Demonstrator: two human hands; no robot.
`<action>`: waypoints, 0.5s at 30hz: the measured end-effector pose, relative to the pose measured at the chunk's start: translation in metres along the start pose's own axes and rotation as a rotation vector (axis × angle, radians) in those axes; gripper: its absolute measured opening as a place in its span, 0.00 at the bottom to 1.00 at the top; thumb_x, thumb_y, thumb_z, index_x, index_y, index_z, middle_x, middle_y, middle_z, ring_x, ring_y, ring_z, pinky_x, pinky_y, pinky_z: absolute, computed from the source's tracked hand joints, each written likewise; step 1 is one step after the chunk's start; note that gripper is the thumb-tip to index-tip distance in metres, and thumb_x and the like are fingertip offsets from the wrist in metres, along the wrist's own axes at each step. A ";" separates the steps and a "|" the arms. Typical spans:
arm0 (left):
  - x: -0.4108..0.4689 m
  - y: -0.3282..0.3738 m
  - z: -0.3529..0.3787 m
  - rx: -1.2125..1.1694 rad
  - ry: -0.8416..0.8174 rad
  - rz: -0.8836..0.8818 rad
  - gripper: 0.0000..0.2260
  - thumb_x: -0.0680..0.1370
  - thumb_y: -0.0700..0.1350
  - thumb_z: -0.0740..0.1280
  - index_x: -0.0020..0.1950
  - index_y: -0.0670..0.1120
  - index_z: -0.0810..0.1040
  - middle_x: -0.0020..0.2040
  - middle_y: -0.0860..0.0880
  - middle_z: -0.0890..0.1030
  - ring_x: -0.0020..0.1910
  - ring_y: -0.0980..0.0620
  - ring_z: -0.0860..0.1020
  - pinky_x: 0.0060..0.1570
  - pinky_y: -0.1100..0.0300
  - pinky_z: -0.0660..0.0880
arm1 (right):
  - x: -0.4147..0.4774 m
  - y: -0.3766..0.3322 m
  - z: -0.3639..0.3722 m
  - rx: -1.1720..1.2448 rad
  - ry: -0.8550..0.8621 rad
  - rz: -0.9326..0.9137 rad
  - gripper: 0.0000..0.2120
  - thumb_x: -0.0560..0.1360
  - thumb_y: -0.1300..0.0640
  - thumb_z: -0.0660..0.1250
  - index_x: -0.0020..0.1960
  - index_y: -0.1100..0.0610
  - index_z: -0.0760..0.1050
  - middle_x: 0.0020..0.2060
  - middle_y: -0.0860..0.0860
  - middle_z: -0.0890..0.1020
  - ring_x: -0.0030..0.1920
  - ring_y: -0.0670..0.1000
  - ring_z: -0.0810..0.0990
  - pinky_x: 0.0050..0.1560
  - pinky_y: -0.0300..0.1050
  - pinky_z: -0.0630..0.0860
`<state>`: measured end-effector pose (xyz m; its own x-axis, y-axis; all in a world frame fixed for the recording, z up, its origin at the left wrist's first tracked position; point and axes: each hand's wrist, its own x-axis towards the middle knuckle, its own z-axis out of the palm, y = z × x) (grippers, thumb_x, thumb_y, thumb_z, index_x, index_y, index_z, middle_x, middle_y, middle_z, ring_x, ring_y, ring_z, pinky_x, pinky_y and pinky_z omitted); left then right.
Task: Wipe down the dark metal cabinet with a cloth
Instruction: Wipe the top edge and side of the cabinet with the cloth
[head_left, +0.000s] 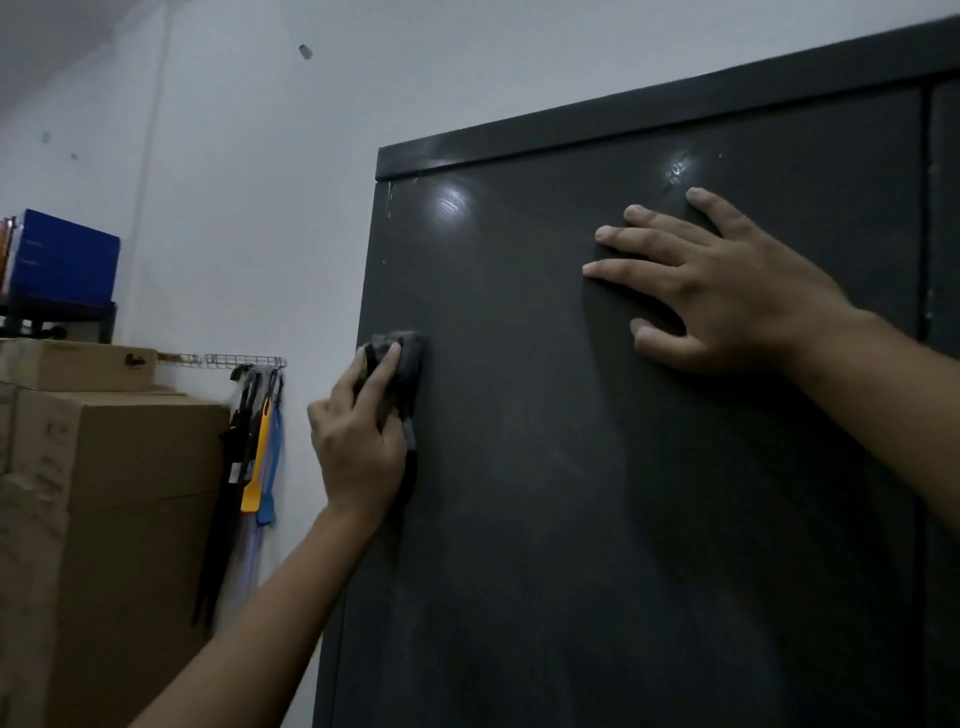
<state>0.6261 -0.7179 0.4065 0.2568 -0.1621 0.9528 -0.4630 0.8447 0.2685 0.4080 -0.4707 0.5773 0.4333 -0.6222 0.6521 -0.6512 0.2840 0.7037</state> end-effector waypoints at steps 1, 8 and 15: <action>-0.013 0.008 -0.003 -0.020 -0.021 -0.013 0.27 0.74 0.39 0.62 0.73 0.54 0.72 0.72 0.46 0.73 0.53 0.40 0.72 0.56 0.56 0.66 | 0.000 0.000 0.000 0.003 -0.005 0.000 0.33 0.74 0.37 0.49 0.78 0.45 0.63 0.78 0.48 0.62 0.79 0.50 0.56 0.78 0.61 0.49; -0.044 0.110 0.002 -0.104 -0.204 0.316 0.27 0.75 0.46 0.64 0.74 0.59 0.69 0.74 0.47 0.70 0.49 0.47 0.71 0.48 0.50 0.73 | 0.000 -0.002 -0.003 0.014 -0.011 0.007 0.33 0.74 0.38 0.50 0.77 0.45 0.64 0.78 0.49 0.62 0.79 0.50 0.56 0.78 0.61 0.49; 0.015 0.124 0.015 -0.145 -0.078 0.101 0.23 0.77 0.50 0.63 0.72 0.62 0.71 0.63 0.47 0.74 0.52 0.45 0.71 0.48 0.55 0.71 | 0.000 0.007 -0.008 0.316 0.063 -0.001 0.25 0.71 0.44 0.54 0.62 0.46 0.80 0.68 0.45 0.76 0.74 0.47 0.67 0.78 0.52 0.55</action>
<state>0.5600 -0.6229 0.4558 0.1462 -0.1070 0.9834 -0.3543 0.9225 0.1530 0.4080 -0.4632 0.5842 0.4648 -0.5733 0.6747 -0.8081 0.0368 0.5879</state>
